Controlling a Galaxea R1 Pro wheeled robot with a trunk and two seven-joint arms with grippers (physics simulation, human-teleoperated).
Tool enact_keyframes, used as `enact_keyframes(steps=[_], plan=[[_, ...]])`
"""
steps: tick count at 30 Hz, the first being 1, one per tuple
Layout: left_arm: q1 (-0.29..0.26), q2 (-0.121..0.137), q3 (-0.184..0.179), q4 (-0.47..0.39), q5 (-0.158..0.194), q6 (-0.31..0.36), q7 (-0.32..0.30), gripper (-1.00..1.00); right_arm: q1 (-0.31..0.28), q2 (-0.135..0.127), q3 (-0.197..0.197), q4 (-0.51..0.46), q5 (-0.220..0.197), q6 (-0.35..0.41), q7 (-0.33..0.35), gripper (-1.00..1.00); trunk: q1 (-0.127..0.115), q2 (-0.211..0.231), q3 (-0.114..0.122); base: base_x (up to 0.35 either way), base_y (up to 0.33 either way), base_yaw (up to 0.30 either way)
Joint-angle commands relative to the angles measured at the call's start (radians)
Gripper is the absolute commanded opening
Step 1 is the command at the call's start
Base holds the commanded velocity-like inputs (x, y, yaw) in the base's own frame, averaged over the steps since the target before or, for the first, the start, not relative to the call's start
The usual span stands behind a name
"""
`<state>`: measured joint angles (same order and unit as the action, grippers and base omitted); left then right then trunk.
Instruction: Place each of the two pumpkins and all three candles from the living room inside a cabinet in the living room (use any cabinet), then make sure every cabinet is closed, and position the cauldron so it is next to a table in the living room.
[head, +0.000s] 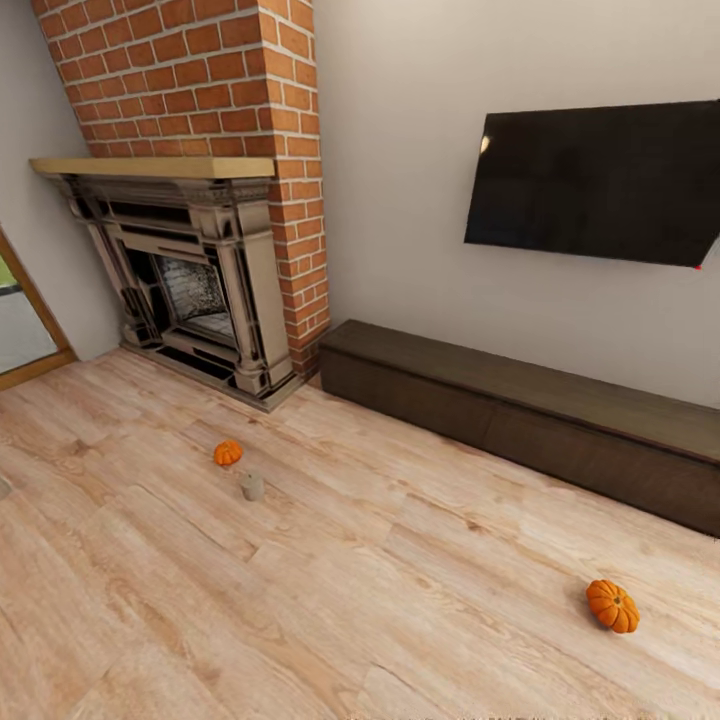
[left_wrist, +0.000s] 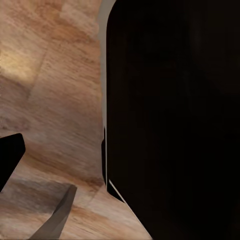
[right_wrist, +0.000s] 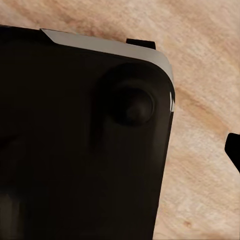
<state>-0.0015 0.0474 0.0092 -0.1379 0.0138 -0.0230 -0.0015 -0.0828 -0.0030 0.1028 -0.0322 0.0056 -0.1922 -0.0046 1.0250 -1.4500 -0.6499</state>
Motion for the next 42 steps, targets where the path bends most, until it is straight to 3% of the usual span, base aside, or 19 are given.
enact_keyframes(steps=[1,20,42], plan=[[0.000,0.000,0.000,0.000,0.000,0.000,0.000,1.00,0.000,0.000,0.000,0.000,0.000,0.000,0.000,1.00,0.000,0.000,-0.001,0.000,0.000,-0.173],[0.000,0.002,0.000,0.000,0.000,0.000,0.003,1.00,0.000,0.001,0.001,-0.003,0.004,0.001,0.000,1.00,0.000,0.000,-0.005,0.067,0.162,-0.036],[0.000,0.001,0.000,0.001,0.000,0.000,0.003,1.00,0.000,0.000,0.001,-0.003,0.002,0.000,0.004,1.00,0.000,0.000,-0.005,0.204,0.245,-0.277]])
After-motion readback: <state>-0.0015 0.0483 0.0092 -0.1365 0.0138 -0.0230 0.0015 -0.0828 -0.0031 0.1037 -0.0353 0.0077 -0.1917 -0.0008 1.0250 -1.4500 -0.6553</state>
